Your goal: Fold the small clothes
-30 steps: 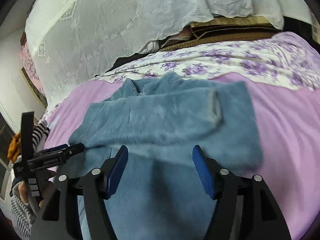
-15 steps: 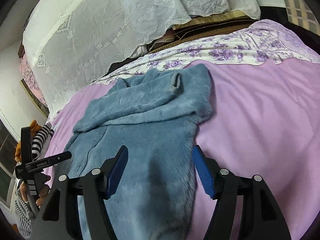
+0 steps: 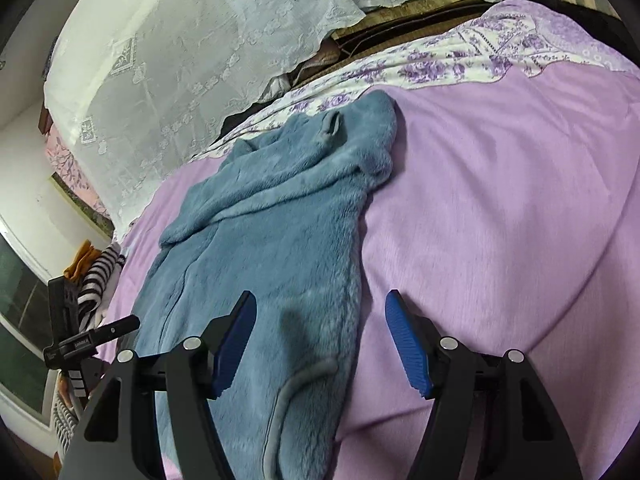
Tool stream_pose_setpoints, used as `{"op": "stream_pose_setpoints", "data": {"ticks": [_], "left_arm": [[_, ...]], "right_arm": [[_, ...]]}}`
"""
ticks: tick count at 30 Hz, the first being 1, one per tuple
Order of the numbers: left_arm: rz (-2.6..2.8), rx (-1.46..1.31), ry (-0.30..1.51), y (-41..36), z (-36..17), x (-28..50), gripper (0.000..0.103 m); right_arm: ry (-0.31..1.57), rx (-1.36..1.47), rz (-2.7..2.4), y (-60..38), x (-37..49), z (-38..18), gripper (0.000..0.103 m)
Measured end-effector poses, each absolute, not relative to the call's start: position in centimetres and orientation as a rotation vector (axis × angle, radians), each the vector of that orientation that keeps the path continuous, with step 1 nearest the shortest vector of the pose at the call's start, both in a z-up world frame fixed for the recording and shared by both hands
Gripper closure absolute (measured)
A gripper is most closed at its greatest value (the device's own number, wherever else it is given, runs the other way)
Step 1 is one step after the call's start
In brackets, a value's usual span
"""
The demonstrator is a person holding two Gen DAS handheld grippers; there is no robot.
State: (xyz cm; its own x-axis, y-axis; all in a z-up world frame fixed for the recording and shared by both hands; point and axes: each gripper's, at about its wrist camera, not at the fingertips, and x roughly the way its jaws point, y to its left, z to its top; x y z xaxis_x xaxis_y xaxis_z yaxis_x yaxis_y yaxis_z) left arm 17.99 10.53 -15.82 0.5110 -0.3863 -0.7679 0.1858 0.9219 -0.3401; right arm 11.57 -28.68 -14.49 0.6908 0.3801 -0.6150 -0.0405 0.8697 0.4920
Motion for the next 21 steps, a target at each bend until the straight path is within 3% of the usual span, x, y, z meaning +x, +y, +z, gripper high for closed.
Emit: {"op": "stream_pose_setpoints", "data": {"ticks": [21], "left_arm": [[-0.507,-0.32,1.002,11.0,-16.5,17.2,0.005]], "right_arm": [[0.831,0.473,0.436,-25.9,10.9,-14.7,0.036]]}}
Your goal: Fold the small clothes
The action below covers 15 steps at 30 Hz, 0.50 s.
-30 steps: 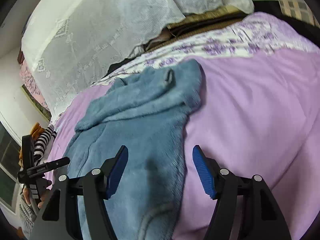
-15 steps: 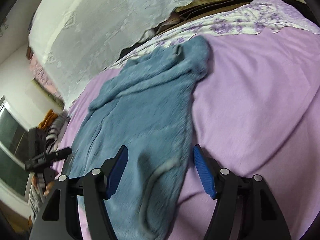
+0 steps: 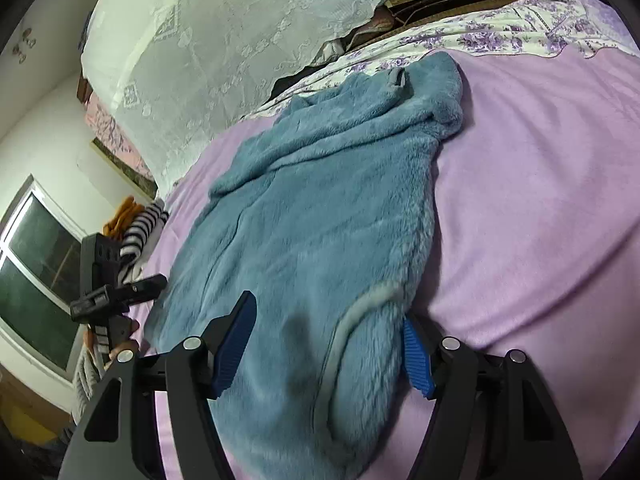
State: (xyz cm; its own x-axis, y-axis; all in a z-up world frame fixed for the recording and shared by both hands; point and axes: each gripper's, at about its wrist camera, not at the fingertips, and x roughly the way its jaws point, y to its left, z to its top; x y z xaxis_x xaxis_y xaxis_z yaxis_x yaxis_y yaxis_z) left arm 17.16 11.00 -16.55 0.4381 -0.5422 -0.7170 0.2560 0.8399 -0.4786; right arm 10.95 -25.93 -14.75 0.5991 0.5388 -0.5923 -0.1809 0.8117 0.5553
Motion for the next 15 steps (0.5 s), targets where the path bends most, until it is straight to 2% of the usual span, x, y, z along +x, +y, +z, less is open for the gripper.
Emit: {"op": "stream_pose_setpoints", "data": {"ticks": [5,13,14,15], "left_arm": [[-0.508,-0.302,1.0,10.8,-16.5,16.3,0.01],[-0.544,-0.32,1.006,10.8,-16.6,15.5,0.01],[-0.551,-0.342,1.009,10.9,-16.6,16.1,0.01],[-0.553,-0.353,1.008,10.9,-16.6,16.3,0.01]], "right_arm": [[0.848,0.452,0.446,-25.6,10.0,-14.8,0.043],[0.867,0.479,0.496,-25.6,9.4,-15.2,0.044],[0.86,0.481,0.493,-25.5,9.6,-15.2,0.046],[0.849,0.483,0.487,-25.4,9.8,-15.1,0.052]]}}
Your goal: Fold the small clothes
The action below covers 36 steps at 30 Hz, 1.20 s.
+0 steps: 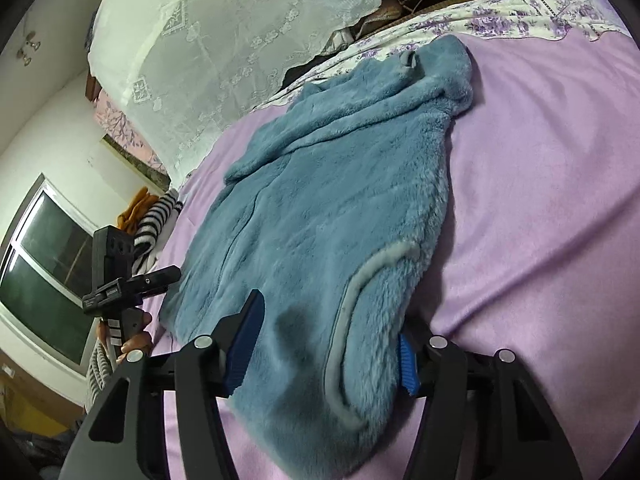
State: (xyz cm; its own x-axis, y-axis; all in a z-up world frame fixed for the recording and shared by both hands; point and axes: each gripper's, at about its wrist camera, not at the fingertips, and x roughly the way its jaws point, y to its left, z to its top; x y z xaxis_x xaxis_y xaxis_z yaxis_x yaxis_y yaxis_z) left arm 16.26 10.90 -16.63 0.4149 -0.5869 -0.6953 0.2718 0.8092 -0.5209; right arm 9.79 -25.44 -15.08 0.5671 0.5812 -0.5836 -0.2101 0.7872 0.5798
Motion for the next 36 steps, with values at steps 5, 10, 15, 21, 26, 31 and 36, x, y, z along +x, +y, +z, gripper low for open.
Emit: {"op": "stream_pose_setpoints", "data": {"ticks": [5,10,15,21,26,31,36], "left_arm": [[-0.561,-0.37,0.986,11.3,-16.4,15.4,0.029],[-0.535,-0.348,1.0,10.9,-16.8,15.7,0.028],[-0.54,-0.324,1.0,10.7,-16.7,15.1,0.027],[-0.543,-0.37,0.99,11.1,-16.8,16.0,0.038],[-0.54,-0.406,0.998,11.8,-17.1,16.1,0.079],[-0.527,-0.366,0.994,11.3,-17.0,15.6,0.082],[-0.53,-0.365,1.01,11.0,-17.3,15.8,0.081]], "right_arm": [[0.849,0.477,0.541,-25.3,8.7,-15.0,0.064],[0.867,0.486,0.543,-25.2,9.0,-15.3,0.071],[0.87,0.466,0.558,-25.0,8.4,-15.2,0.076],[0.872,0.499,0.563,-25.0,9.4,-15.5,0.076],[0.841,0.478,0.554,-24.8,8.8,-15.1,0.083],[0.836,0.481,0.55,-25.1,8.4,-15.1,0.085],[0.836,0.476,0.554,-25.3,8.2,-15.0,0.087]]}}
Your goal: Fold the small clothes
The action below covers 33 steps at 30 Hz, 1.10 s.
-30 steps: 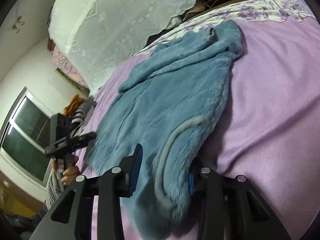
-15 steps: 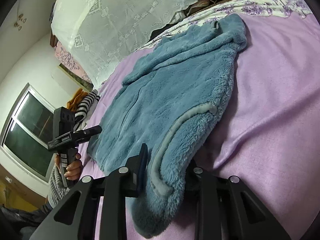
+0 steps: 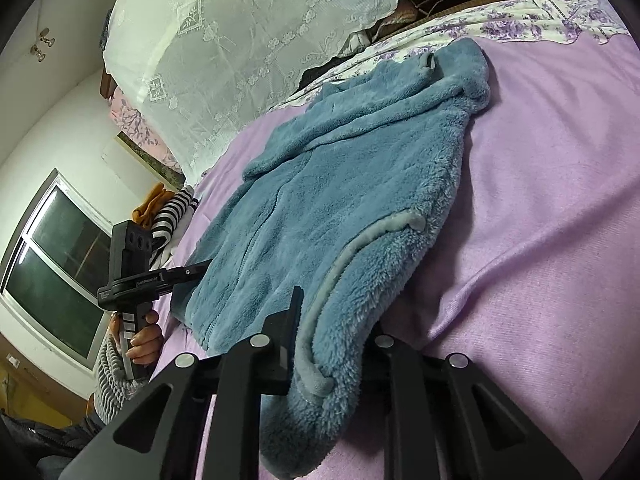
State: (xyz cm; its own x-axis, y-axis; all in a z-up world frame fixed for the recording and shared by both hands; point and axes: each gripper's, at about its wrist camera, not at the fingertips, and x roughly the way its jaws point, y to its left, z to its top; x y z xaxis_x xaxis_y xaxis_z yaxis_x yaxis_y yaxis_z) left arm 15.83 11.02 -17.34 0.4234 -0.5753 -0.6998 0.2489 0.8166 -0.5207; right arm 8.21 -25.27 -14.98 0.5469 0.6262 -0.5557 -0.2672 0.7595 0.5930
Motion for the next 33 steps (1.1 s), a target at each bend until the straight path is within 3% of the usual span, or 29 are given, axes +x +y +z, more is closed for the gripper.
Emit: {"op": "stream_pose_setpoints", "data": {"ticks": [1,3,9,14,19,20,22,23,33], "left_arm": [[-0.529,-0.361,1.007,10.9,-17.4,15.9,0.081],[-0.528,-0.359,0.987,11.1,-17.1,15.6,0.092],[-0.57,-0.391,0.925,11.7,-15.9,14.1,0.092],[-0.556,-0.423,0.998,12.2,-17.2,14.7,0.091],[-0.568,-0.477,1.052,12.7,-18.3,15.2,0.081],[-0.566,-0.464,1.051,12.6,-18.2,15.1,0.081],[-0.559,-0.424,1.038,12.1,-17.8,14.8,0.084],[-0.56,-0.407,1.025,11.9,-17.5,14.6,0.092],[-0.564,-0.402,0.956,11.6,-13.9,16.0,0.092]], "right_arm": [[0.823,0.475,0.553,-25.4,8.0,-14.8,0.088],[0.794,0.487,0.556,-25.7,7.9,-14.2,0.09],[0.749,0.599,0.564,-28.0,7.1,-13.6,0.09],[0.823,0.583,0.557,-27.2,7.8,-14.8,0.09],[0.849,0.564,0.546,-26.8,8.2,-15.0,0.08],[0.846,0.557,0.547,-26.6,8.2,-15.0,0.08],[0.827,0.549,0.554,-26.6,8.0,-14.7,0.09],[0.813,0.552,0.555,-26.7,7.8,-14.5,0.09],[0.777,0.68,0.617,-27.9,9.8,-12.6,0.091]]}}
